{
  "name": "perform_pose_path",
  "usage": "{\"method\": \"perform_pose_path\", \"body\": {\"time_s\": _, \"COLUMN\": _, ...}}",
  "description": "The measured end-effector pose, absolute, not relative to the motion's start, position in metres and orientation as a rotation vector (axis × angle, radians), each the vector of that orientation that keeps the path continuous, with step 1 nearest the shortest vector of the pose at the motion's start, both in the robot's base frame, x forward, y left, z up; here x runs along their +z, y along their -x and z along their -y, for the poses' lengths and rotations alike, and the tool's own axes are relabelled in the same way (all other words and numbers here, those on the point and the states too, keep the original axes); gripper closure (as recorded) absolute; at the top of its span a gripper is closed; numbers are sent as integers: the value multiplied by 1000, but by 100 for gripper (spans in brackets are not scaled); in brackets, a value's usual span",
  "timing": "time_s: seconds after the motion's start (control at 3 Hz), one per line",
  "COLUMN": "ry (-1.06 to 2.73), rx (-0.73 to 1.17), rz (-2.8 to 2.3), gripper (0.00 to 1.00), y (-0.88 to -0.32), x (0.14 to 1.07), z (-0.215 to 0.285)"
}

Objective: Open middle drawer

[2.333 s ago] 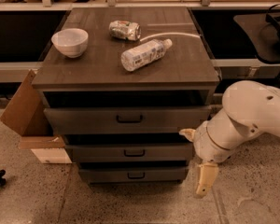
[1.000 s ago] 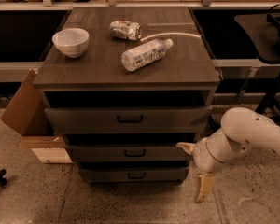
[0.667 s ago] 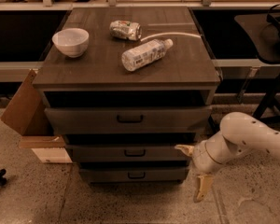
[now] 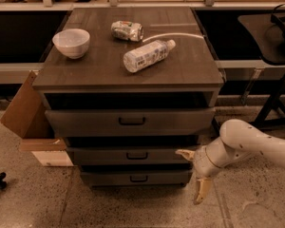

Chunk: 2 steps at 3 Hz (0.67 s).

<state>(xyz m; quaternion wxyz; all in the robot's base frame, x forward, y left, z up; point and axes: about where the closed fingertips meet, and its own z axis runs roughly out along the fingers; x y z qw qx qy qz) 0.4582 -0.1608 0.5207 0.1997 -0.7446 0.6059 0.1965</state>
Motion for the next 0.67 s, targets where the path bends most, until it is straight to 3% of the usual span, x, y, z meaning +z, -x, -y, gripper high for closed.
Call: {"method": "perform_pose_path", "body": {"time_s": 0.67, "ry": 2142, "rx": 361, "rz": -1627, "gripper": 0, "y": -516, "x": 482, "z": 153}}
